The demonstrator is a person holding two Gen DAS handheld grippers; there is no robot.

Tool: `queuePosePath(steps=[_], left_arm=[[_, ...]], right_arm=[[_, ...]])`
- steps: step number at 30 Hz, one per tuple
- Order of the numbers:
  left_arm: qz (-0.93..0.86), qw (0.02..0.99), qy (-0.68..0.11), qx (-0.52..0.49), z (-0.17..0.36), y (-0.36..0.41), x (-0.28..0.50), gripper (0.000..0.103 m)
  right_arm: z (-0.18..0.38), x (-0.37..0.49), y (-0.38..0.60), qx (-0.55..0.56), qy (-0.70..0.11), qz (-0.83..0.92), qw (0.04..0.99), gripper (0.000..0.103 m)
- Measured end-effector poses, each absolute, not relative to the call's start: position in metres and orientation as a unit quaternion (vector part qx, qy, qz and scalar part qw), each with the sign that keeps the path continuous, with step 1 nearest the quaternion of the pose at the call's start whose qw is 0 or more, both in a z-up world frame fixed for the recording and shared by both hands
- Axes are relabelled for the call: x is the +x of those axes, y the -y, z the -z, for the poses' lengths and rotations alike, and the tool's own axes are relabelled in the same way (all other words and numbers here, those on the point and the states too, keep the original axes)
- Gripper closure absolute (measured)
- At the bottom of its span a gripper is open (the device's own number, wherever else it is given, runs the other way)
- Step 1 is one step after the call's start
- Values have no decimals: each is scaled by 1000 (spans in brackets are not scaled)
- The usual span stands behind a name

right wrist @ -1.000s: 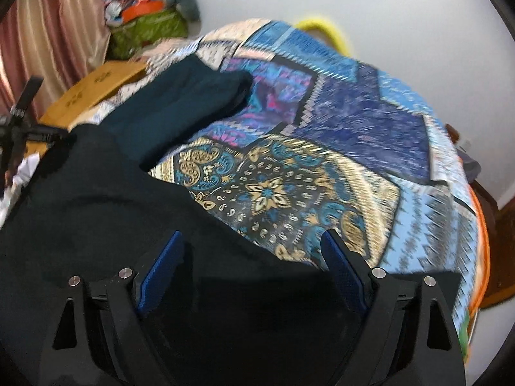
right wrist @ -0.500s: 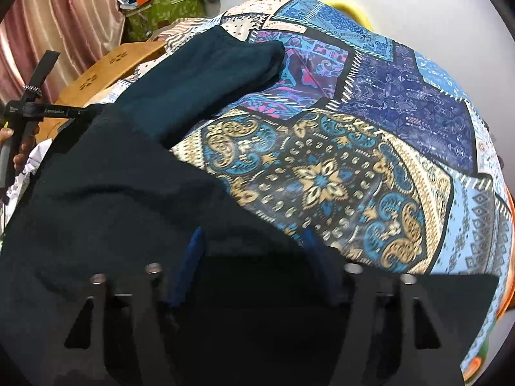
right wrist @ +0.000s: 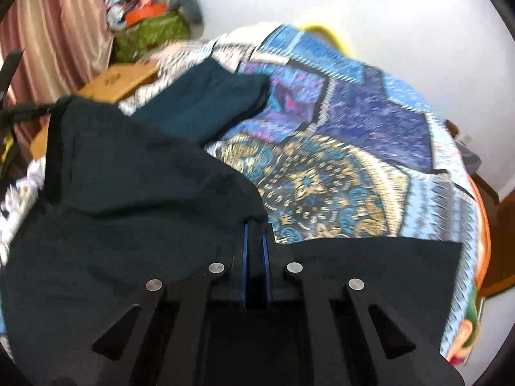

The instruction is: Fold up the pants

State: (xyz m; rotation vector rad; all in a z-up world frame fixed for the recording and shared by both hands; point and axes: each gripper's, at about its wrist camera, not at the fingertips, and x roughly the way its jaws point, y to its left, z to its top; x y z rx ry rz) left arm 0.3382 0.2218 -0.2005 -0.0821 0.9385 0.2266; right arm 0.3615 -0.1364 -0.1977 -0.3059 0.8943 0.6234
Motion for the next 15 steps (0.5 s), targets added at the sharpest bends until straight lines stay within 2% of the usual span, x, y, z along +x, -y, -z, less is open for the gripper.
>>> queuePosePath(steps=[6, 13, 15], left_arm=[[-100, 902, -419, -23, 168, -205, 283, 88], [-107, 905, -410, -30, 160, -210, 212, 88], [-126, 903, -411, -25, 165, -213, 188, 98]], right_arm=[[159, 308, 153, -130, -399, -295, 858, 96], [153, 232, 168, -128, -391, -311, 857, 96], [158, 212, 171, -129, -394, -319, 853, 96]])
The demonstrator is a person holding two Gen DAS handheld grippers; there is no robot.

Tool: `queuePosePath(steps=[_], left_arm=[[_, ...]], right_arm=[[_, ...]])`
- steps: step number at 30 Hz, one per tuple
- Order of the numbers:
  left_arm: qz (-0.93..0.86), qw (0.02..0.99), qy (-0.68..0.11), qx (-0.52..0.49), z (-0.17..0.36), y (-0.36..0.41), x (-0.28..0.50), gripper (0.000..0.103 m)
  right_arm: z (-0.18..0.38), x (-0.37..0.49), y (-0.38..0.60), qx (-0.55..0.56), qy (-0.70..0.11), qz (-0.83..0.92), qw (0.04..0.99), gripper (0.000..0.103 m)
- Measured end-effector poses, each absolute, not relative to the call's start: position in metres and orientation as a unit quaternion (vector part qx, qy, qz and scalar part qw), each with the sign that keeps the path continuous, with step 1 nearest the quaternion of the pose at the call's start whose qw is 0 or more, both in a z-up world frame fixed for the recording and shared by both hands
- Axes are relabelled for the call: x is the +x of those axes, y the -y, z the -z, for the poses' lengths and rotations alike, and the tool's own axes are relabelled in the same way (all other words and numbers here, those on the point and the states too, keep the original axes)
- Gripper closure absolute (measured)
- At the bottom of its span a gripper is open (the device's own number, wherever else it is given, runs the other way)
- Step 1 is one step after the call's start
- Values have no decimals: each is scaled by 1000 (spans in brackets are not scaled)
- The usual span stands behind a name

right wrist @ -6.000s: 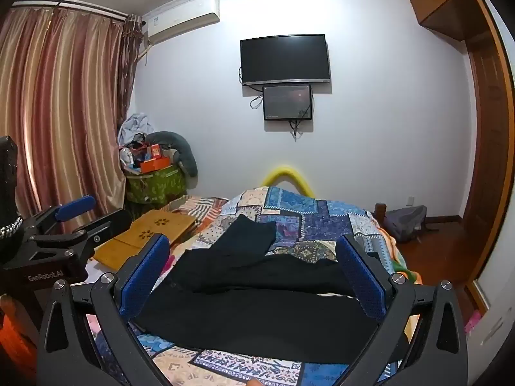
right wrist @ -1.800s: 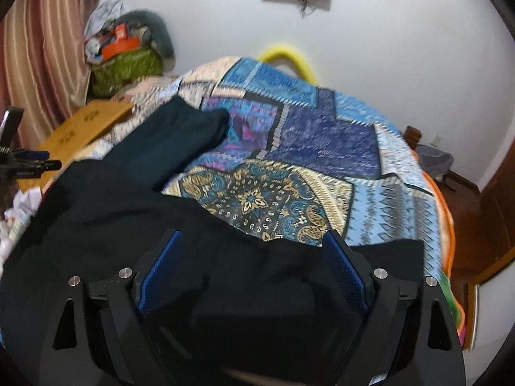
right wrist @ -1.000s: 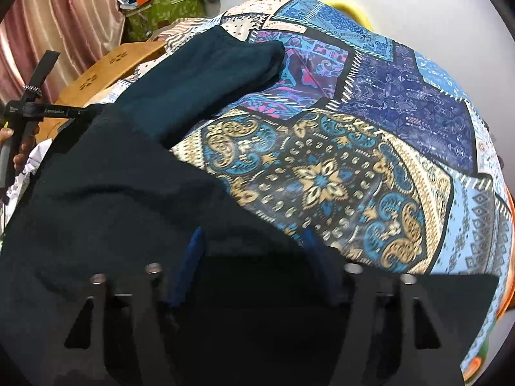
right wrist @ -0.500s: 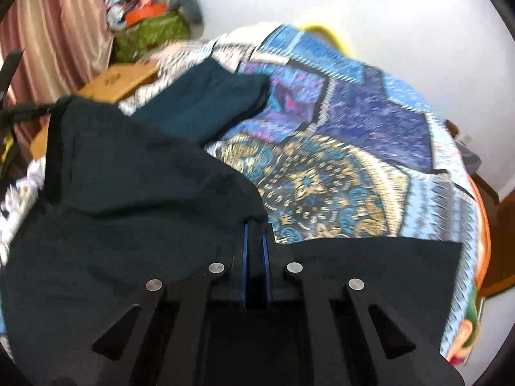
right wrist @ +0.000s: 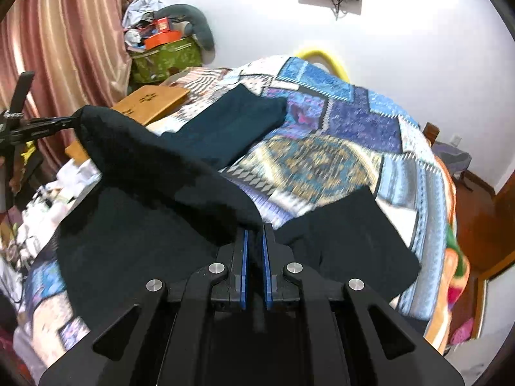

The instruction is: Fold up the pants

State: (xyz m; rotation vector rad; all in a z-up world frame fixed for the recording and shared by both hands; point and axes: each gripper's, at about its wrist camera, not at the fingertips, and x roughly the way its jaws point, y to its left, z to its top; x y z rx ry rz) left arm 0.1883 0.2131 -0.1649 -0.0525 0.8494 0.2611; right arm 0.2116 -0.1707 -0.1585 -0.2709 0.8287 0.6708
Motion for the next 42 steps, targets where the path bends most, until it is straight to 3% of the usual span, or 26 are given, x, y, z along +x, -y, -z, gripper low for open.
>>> queuePosePath(steps=[11, 17, 25, 30, 38, 42], left_arm=[[-131, 867, -473, -85, 229, -231, 114, 99], [-123, 858, -493, -73, 240, -218, 125, 98], [-85, 873, -477, -50, 220, -185, 157, 70], [-56, 884, -462, -35, 208, -157, 187, 44], [-10, 887, -462, -23, 210, -112, 235, 22], [-2, 881, -473, -8, 228, -98, 255, 19]], right_arm=[[207, 151, 173, -119, -438, -330, 828, 95], [203, 151, 183, -124, -454, -311, 825, 86], [159, 158, 199, -132, -398, -295, 859, 53], [157, 199, 191, -115, -400, -280, 865, 50], [197, 295, 177, -37, -476, -259, 839, 50], [225, 329, 169, -31, -511, -244, 824, 50]])
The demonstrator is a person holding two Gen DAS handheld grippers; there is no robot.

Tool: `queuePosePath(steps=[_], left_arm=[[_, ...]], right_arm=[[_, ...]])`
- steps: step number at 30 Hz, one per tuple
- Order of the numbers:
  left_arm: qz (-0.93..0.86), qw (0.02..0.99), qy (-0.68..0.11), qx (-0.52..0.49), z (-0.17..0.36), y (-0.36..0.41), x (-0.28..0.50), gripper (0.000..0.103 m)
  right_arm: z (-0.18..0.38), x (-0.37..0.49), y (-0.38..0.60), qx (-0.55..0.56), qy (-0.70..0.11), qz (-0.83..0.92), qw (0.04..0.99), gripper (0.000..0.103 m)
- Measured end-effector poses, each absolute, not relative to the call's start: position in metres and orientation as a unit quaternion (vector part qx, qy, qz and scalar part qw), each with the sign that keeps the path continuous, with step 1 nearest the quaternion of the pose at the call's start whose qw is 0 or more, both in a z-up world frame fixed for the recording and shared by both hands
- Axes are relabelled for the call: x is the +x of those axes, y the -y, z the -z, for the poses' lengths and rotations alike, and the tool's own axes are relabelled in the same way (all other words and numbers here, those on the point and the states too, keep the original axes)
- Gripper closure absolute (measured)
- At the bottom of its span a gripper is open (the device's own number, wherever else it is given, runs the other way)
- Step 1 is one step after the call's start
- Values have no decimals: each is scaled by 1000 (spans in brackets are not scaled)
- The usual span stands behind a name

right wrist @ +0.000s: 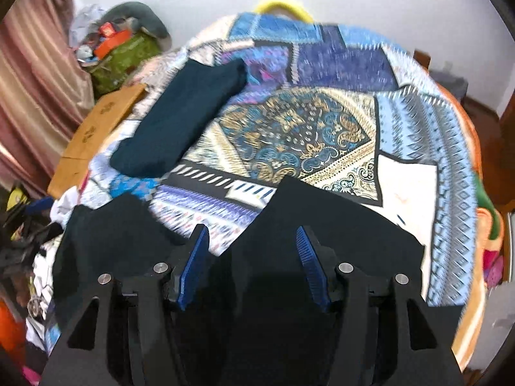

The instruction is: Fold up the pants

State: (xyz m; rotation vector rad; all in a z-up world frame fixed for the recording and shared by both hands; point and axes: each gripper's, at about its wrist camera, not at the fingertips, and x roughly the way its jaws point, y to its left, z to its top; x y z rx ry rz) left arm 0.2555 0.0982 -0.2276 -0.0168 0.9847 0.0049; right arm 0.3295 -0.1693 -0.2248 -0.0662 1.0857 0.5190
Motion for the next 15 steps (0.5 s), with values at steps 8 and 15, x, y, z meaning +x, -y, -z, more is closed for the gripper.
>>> queuePosePath(steps=[8, 15], left_arm=[[-13, 860, -509, -4, 273, -99, 277, 19], [-14, 852, -524, -20, 286, -101, 278, 16]], right_arm=[[270, 347, 159, -69, -532, -221, 815, 64], [261, 332, 170, -58, -526, -217, 820, 97]])
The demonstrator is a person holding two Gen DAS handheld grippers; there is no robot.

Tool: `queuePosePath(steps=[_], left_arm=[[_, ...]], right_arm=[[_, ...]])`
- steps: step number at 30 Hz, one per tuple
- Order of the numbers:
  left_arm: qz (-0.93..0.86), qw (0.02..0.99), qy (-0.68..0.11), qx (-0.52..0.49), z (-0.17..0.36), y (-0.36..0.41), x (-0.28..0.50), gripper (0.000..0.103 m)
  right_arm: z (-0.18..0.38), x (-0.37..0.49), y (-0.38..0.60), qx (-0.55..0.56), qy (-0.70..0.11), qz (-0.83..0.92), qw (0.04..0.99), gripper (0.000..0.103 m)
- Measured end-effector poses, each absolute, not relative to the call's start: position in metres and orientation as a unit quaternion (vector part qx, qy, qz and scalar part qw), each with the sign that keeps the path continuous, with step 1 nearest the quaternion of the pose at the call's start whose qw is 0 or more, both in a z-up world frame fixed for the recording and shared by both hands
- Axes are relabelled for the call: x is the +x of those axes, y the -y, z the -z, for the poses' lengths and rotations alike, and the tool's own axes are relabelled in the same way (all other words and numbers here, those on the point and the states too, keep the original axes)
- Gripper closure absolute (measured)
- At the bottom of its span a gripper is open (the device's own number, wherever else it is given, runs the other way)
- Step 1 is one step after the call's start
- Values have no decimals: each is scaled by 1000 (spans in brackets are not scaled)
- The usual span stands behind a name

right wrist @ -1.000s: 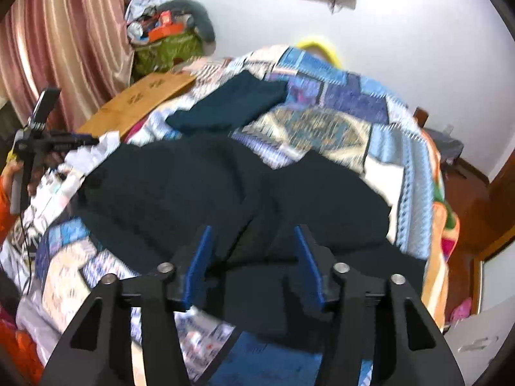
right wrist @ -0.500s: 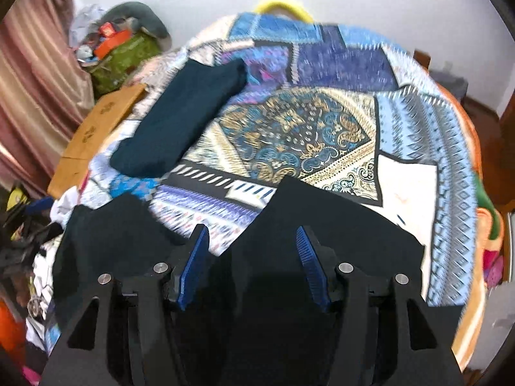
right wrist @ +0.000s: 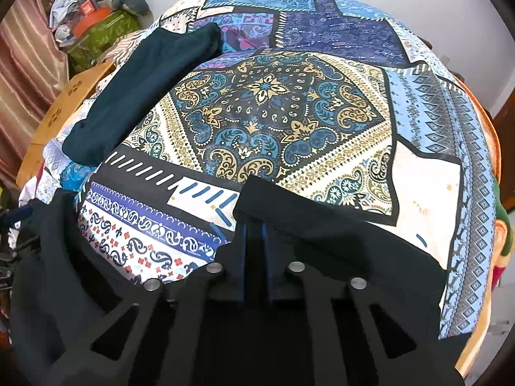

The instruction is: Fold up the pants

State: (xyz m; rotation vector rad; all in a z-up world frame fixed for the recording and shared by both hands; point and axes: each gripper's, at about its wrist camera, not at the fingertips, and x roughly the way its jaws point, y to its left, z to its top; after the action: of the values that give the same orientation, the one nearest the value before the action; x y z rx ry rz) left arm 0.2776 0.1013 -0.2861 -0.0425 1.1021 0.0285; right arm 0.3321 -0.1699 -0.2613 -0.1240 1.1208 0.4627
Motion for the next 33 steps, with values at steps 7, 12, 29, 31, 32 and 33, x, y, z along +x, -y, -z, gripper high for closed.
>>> queuePosePath(steps=[7, 12, 29, 31, 32, 33], left_arm=[[-26, 853, -521, 8, 267, -95, 264, 16], [-11, 863, -506, -2, 239, -81, 252, 16], [45, 849, -522, 59, 244, 6, 216, 14], [45, 850, -523, 47, 245, 3, 215, 13], [47, 849, -525, 42, 245, 1, 215, 13], [50, 848, -527, 36, 244, 0, 214, 13]], right_arm=[[195, 300, 225, -23, -469, -201, 860, 98], [145, 264, 284, 9, -420, -179, 890, 98], [227, 170, 378, 42, -475, -102, 873, 98], [238, 163, 382, 57, -482, -98, 869, 96], [239, 161, 383, 63, -483, -95, 868, 95], [237, 160, 383, 65, -483, -89, 868, 91]])
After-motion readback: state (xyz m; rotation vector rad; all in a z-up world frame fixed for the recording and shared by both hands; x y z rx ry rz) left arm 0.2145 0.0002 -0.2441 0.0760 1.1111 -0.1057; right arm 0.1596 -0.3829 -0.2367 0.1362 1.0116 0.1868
